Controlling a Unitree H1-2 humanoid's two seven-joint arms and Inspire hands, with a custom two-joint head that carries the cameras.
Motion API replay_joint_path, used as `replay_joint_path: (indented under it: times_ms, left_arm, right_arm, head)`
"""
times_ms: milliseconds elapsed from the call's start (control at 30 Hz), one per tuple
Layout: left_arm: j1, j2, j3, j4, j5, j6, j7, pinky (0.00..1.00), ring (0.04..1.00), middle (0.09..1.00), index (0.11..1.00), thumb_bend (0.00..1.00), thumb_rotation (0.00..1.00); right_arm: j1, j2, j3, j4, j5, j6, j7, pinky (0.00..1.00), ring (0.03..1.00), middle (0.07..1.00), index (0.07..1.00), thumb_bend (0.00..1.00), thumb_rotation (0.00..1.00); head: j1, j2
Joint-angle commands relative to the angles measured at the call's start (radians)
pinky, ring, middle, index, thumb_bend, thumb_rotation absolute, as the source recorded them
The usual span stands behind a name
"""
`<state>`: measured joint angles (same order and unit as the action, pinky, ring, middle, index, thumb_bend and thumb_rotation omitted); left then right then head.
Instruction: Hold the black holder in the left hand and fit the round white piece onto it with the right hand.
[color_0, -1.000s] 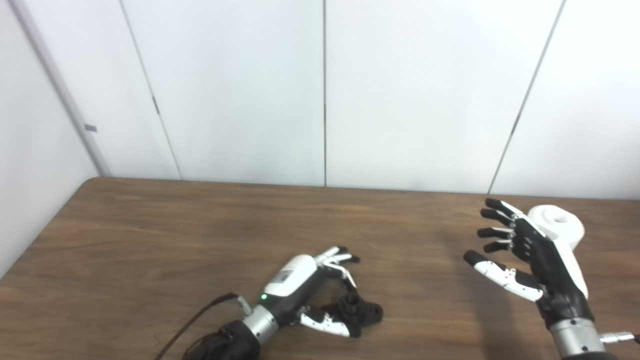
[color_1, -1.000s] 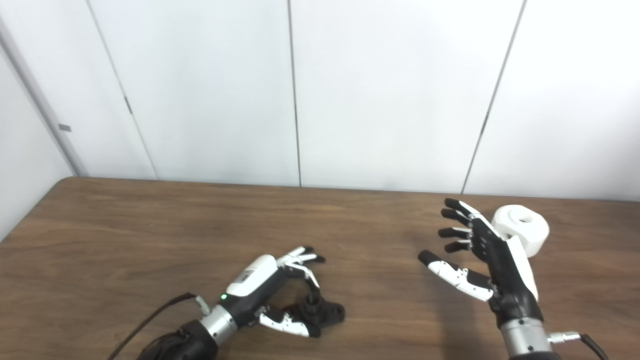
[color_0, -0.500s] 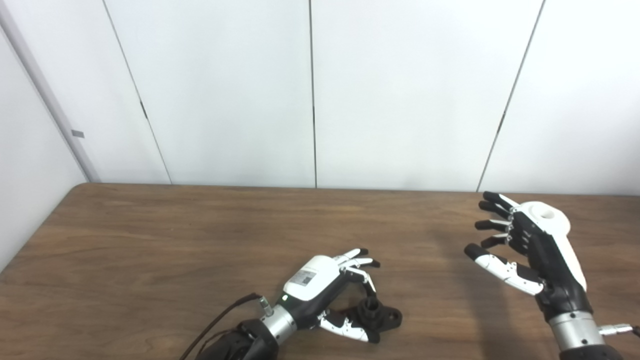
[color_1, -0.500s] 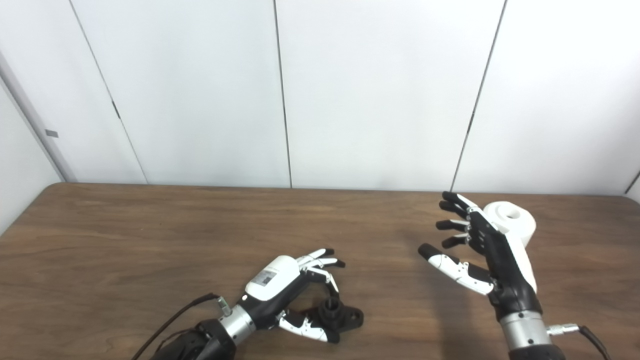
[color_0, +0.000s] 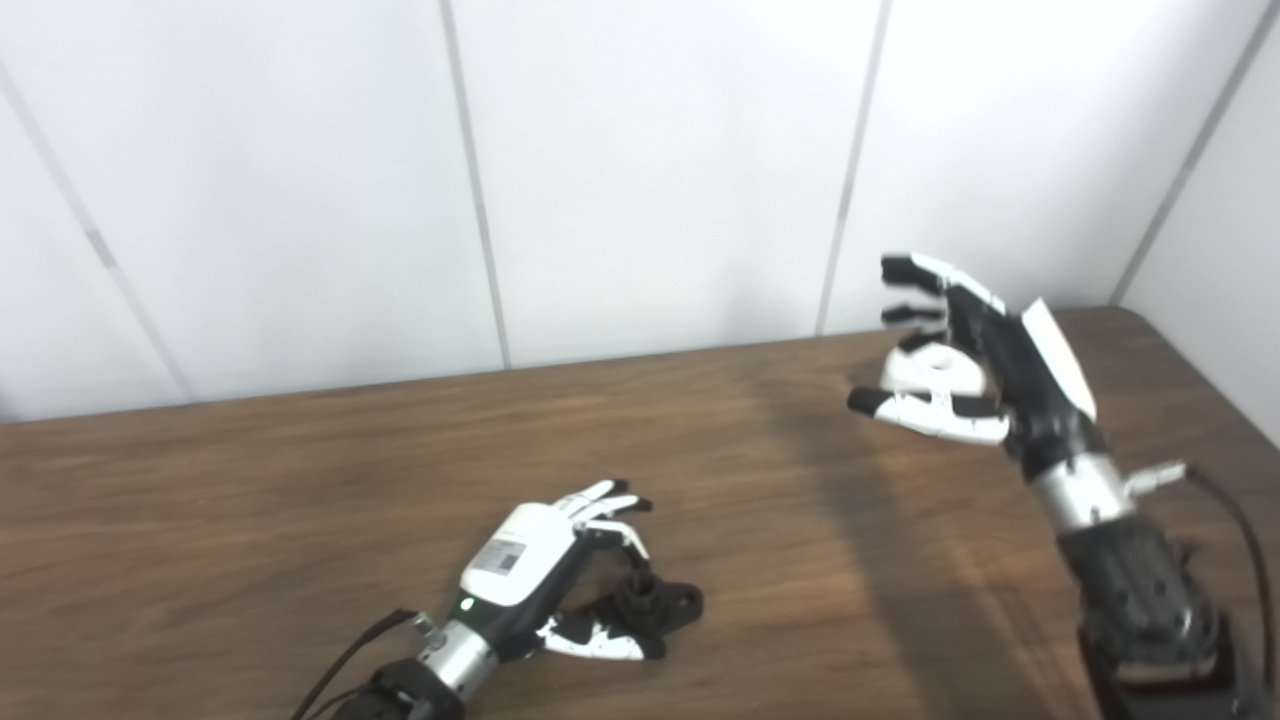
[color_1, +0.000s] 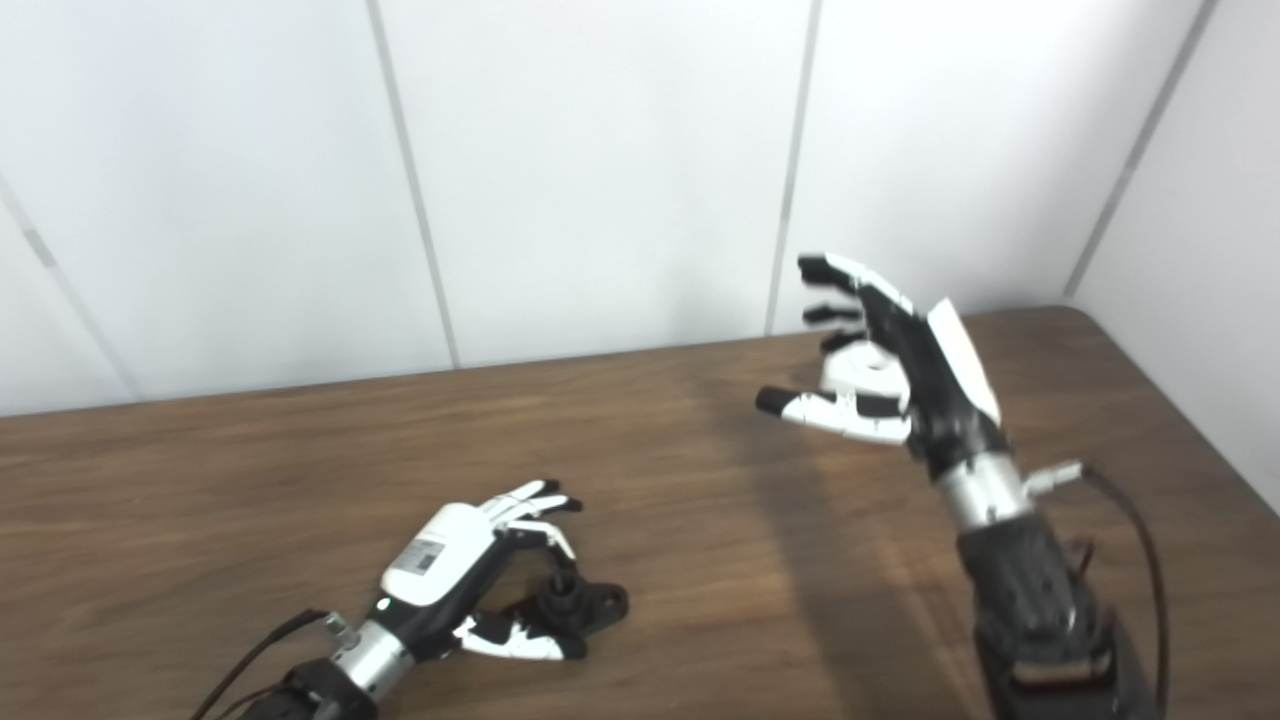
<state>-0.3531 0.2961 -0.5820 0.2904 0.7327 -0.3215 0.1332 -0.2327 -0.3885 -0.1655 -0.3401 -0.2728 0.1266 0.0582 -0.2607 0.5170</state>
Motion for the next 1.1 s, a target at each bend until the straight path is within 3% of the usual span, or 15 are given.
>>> replay_joint_path:
  times_ms: [0,167,367,500,600,800,1067]
  left_arm:
    - [0.096,0.063,-0.034,0.107,0.067,0.026,-0.058,0.85,0.917,0.845,0.481,0.52,0.06]
    - [0.103,0.075,-0.027,0.102,0.057,0.01,-0.061,0.84,0.905,0.835,0.482,0.52,0.05]
    - [0.107,0.091,-0.025,0.098,0.058,0.007,-0.066,0.84,0.91,0.836,0.482,0.52,0.05]
    - [0.111,0.103,-0.019,0.095,0.046,-0.015,-0.062,0.82,0.901,0.832,0.482,0.52,0.05]
    - [0.114,0.108,-0.014,0.104,0.046,-0.028,-0.054,0.82,0.896,0.827,0.482,0.52,0.05]
    - [0.12,0.116,-0.006,0.107,0.045,-0.034,-0.057,0.83,0.902,0.831,0.483,0.52,0.05]
    - [0.124,0.121,0.0,0.092,0.041,-0.032,-0.061,0.83,0.904,0.833,0.483,0.52,0.05]
  right_arm:
    - [-0.038,-0.047,-0.033,0.005,-0.037,-0.003,-0.029,0.59,0.731,0.851,0.81,0.71,0.3]
    - [-0.05,-0.115,-0.064,0.06,-0.096,-0.008,-0.048,0.61,0.803,0.902,0.818,0.7,0.3]
    - [-0.074,-0.151,-0.074,0.13,-0.129,0.071,-0.038,0.77,0.949,0.973,0.853,0.73,0.37]
    - [-0.107,-0.144,-0.056,0.226,-0.127,0.09,-0.045,0.69,0.86,0.946,0.943,0.8,0.33]
    - [-0.124,-0.133,-0.048,0.293,-0.087,0.08,-0.032,0.71,0.864,0.958,0.976,0.8,0.3]
    - [-0.146,-0.169,0.044,0.393,-0.099,0.107,0.041,0.84,0.956,0.998,0.957,0.96,0.33]
    - [-0.176,-0.17,0.113,0.512,-0.107,0.105,0.056,0.83,0.965,0.988,0.932,1.0,0.38]
  head:
    - [-0.012,-0.009]
    - [-0.058,-0.036]
    - [-0.096,-0.041]
    - [-0.127,-0.049]
    - [-0.136,-0.05]
    - [-0.135,-0.05]
    - [-0.124,-0.047]
